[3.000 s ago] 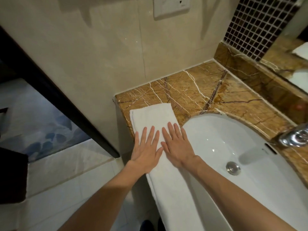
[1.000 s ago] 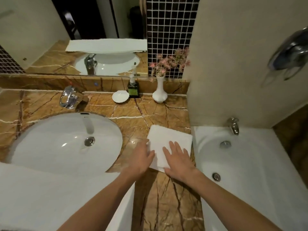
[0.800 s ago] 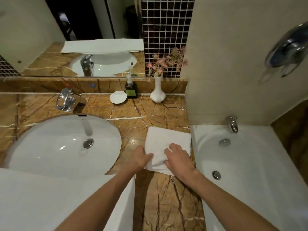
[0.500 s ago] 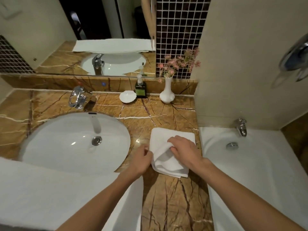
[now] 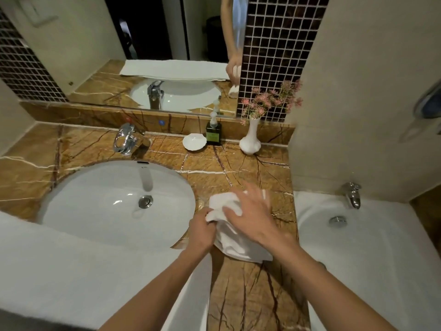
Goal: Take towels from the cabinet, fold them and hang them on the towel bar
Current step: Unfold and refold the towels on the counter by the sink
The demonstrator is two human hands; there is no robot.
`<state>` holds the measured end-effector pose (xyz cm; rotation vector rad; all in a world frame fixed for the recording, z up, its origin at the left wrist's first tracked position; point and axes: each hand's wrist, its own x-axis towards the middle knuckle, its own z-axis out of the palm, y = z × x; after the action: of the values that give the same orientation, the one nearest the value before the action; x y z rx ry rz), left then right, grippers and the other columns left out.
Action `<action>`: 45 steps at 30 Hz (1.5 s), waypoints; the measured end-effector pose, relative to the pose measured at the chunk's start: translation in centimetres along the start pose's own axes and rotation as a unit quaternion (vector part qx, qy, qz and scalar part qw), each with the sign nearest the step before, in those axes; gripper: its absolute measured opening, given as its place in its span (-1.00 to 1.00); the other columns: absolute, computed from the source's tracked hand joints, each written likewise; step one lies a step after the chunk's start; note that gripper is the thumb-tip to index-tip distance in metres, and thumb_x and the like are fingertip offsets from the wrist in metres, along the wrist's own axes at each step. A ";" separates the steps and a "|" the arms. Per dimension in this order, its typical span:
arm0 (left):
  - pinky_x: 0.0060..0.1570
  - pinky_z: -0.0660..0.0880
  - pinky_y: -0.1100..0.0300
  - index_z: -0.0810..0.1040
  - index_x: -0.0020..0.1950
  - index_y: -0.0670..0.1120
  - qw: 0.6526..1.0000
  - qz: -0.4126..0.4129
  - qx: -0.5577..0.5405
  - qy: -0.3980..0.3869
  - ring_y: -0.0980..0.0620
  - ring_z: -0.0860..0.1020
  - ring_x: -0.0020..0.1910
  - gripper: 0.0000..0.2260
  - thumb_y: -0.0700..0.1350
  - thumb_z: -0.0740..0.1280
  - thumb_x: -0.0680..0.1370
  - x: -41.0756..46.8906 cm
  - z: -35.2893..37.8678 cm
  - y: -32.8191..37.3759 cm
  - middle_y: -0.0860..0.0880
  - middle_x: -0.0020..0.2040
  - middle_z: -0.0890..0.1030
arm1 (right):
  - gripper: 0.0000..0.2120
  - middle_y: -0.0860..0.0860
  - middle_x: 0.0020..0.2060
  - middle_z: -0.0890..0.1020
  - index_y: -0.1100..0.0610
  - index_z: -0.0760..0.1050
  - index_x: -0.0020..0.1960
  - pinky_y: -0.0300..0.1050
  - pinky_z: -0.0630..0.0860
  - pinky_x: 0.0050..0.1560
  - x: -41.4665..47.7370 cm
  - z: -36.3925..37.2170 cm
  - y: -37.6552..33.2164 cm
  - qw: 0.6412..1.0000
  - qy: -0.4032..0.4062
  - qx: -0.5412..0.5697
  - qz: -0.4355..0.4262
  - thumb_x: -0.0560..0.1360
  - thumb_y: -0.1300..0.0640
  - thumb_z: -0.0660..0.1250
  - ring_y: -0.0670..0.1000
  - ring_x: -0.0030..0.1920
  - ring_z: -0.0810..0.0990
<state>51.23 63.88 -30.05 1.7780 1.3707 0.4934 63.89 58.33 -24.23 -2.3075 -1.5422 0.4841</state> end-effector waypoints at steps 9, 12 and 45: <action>-0.10 0.50 0.13 0.56 0.16 -0.11 0.950 -0.194 -0.241 -0.038 -0.03 0.56 -0.02 -0.80 -0.12 0.20 0.61 -0.8 -1.2 -0.9 -0.12 0.12 0.61 | -0.68 0.01 -0.06 0.63 0.15 0.47 0.22 -0.02 0.61 -0.17 0.4 0.4 1.7 0.868 -0.114 0.405 0.264 0.54 0.01 0.31 0.04 -0.07 0.61; 0.02 0.46 0.22 0.44 0.30 -0.06 0.973 -0.123 -0.178 -0.075 0.09 0.51 0.08 -0.72 -0.07 0.25 0.59 -1.6 -2.2 -0.7 -0.02 0.23 0.53 | -0.76 0.06 -0.05 0.62 0.14 0.48 0.16 0.01 0.62 -0.16 1.1 1.0 0.0 0.902 -0.073 0.360 0.227 0.51 0.11 0.26 0.07 -0.06 0.61; -0.33 0.49 0.23 0.59 -0.18 -0.16 0.940 -0.249 -0.231 -0.043 0.03 0.61 -0.34 -0.92 -0.25 0.30 0.42 -3.1 -11.5 -7.7 -0.03 -0.30 0.65 | -0.25 0.28 0.44 0.24 0.27 0.18 0.44 0.23 0.18 0.38 6.4 7.6 3.6 0.950 -0.026 0.030 0.310 0.47 -0.14 0.38 0.28 0.43 0.20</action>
<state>37.23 65.76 -28.91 1.0154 1.4350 0.4073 65.69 63.57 -33.24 -2.7201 -0.7675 0.7297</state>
